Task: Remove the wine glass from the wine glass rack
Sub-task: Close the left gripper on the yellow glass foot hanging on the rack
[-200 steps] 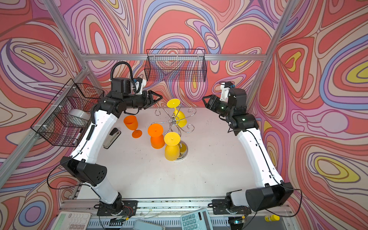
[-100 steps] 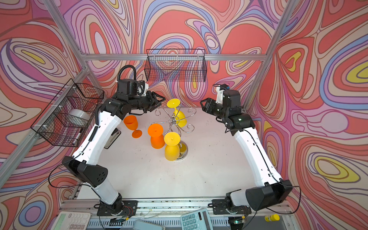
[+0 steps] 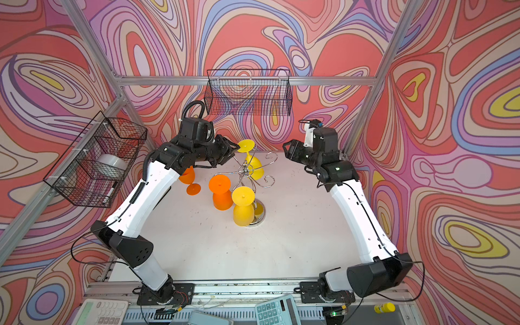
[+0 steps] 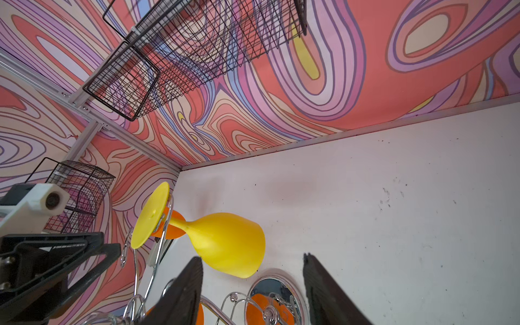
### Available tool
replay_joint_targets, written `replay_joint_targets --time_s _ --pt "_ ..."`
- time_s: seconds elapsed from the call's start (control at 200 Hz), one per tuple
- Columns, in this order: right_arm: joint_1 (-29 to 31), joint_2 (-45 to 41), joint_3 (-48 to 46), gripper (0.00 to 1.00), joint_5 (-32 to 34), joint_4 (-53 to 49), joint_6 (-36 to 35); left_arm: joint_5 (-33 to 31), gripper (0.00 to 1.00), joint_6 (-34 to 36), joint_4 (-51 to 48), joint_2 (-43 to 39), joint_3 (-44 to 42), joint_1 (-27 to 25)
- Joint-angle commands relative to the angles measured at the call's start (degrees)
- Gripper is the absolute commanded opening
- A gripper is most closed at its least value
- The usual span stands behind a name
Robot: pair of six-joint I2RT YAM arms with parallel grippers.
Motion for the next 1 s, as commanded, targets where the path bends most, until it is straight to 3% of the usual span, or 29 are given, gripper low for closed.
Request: replay_joint_targets --time_s 0.0,0.165,0.361,0.997 --pt "0.32 -1.45 -1.21 0.60 0.69 -0.57 -1.06 -2.75 0.38 -3.95 1.99 -1.93 -3.61 -0.34" --pt "0.31 -2.38 -1.98 0.60 0.07 -0.31 -1.31 -3.56 0.37 -8.35 10.94 -3.97 -10.91 -0.65" --pt "0.30 -2.89 -2.04 0.61 0.14 -0.69 -1.65 -5.71 0.37 -9.82 14.07 -3.63 -10.95 -1.41" --pt "0.30 -3.02 -3.51 0.60 -1.99 0.18 -1.86 -7.48 0.35 -7.96 15.03 -4.57 -11.03 -2.64"
